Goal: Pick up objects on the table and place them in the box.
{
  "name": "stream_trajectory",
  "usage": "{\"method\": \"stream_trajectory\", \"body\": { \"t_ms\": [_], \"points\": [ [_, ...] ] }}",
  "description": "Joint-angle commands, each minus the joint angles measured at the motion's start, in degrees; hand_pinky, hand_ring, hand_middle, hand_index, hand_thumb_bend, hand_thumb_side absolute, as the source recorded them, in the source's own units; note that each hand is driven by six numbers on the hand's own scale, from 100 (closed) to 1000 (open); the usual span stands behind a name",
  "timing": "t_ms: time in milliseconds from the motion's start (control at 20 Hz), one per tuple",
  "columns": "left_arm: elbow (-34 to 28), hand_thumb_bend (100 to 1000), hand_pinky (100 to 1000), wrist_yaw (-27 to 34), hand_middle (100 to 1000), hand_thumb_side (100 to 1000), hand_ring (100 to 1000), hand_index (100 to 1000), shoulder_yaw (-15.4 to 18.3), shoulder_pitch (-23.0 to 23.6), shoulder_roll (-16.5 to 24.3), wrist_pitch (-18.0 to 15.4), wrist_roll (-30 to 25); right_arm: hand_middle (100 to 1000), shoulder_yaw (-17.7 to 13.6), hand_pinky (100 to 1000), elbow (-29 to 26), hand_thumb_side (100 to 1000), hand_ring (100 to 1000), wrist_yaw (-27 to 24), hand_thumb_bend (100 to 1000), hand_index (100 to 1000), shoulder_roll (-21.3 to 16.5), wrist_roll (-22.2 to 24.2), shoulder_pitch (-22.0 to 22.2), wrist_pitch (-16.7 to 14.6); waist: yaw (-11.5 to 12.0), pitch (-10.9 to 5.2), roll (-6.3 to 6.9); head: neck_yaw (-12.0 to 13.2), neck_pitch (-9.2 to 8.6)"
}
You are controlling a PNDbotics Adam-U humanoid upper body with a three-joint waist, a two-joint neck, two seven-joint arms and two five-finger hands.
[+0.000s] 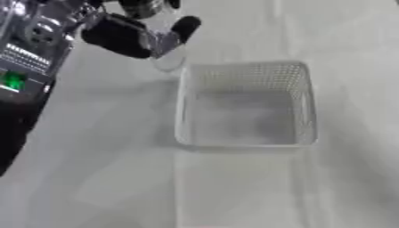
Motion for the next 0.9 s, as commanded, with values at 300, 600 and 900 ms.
{"method": "stream_trajectory", "body": {
  "t_ms": [300,600,900],
  "points": [
    [-0.77,100,100,-6.37,100,386,100,343,-3.41,-2.87,-1.55,-1.98,-3.39,671,0.06,254,-0.76,947,393,-0.16,100,370,-0.39,6.75,-0.92,-5.69,-0.75,-0.56,0.2,1.12,-0.01],
    [-0.64,100,100,-10.17,100,382,100,345,-5.29,-2.72,-2.54,-3.14,-4.78,673,0.21,253,-0.76,944,392,-0.36,100,364,-0.49,7.44,-1.28,-5.88,-1.63,0.05,0.48,1.45,-0.01],
    [1.03,100,100,-12.76,100,395,100,349,-5.84,-0.49,-3.71,-4.11,-4.62,675,0.46,253,-0.76,942,391,-0.59,100,358,-0.66,8.18,-1.74,-5.99,-2.51,0.72,1.01,2.11,-0.01]
  ]
}}
